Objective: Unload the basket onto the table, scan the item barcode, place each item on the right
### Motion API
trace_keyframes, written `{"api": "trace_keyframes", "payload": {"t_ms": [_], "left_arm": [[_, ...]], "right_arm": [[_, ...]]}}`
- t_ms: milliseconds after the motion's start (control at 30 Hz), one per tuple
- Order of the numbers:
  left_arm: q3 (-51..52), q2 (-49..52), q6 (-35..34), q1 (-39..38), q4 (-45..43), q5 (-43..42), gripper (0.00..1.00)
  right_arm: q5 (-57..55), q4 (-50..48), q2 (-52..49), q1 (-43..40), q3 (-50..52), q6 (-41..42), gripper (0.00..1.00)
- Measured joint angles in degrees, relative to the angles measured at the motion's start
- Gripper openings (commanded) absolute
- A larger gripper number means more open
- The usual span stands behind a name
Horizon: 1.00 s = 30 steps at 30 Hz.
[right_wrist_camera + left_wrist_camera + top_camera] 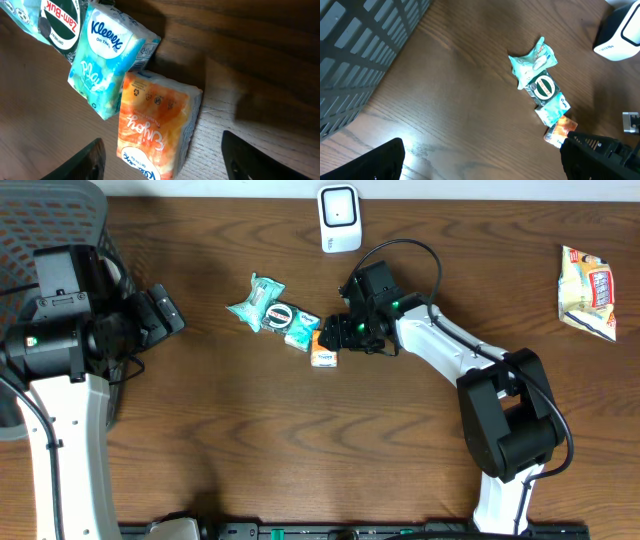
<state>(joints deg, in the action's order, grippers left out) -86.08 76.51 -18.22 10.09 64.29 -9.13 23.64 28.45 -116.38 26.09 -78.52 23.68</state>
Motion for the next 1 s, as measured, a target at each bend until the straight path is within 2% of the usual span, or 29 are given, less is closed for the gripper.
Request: {"api": "trace_keyframes", "payload": {"t_ms": [100,333,533,1000], "left_arm": [[0.00,-0.02,0.00,0.00,0.00,0.00,0.98],[0.00,0.00,0.00,0.00,0.00,0.00,0.98],[0.00,-0.02,0.00,0.00,0.00,0.00,0.98],[0.00,-0.02,0.00,0.00,0.00,0.00,0.98]], "right_arm": [[0.00,0.00,0.00,0.00,0.00,0.09,0.68],[-0.39,0.13,0.00,0.04,0.00,3.56,0.57],[-1.46,-0.39,-0.20,0.74,0.00,4.68,0.55],[-4.72,-0.94,-2.23,4.00,0.00,7.78,0.57]]}}
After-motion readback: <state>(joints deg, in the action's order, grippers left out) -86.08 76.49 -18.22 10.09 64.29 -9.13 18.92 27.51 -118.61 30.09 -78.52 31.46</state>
